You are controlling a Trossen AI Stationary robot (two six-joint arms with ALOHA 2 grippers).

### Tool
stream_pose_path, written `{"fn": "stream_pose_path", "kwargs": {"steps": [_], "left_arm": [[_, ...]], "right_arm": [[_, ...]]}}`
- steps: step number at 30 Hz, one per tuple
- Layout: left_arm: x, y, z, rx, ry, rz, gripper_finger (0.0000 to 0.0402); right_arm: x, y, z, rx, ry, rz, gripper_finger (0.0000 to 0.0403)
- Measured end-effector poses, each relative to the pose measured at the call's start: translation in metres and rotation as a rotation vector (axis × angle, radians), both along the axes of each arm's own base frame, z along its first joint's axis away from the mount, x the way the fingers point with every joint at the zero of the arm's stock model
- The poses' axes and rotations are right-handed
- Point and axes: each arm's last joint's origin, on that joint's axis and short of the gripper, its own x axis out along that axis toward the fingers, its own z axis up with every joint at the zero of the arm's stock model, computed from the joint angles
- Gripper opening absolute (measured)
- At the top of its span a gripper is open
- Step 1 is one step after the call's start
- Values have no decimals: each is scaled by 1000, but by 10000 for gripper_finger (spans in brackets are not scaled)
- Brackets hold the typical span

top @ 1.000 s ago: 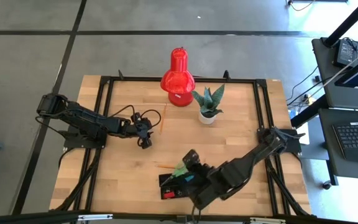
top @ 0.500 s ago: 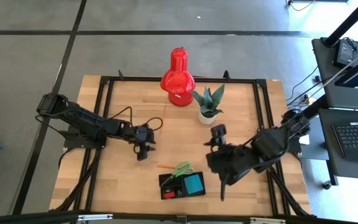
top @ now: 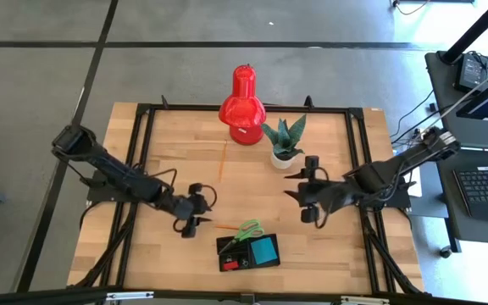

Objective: Pick and place office supplies into organizer
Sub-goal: Put the bottom yellow pencil into the desk organizer

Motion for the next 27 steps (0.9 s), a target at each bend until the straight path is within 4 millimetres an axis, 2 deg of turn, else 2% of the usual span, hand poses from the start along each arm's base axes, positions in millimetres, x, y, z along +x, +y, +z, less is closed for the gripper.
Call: {"fn": "stream_pose_path", "kwargs": {"steps": [7,12,22,27], "left_arm": [[-2,-16,-20,-27,47,74,157],[6,-23,-37,-75,70,42,157],[16,-24,-57,-119,79,98,155],[17,-22,-60,-127,96,95,124]], "right_arm": [[-21,-14,-27,63,-206,52,198],[-28,-19,-38,80,-276,58,198],[-29,-19,-40,83,-285,62,198],[-29,-19,-39,82,-287,63,198]]}}
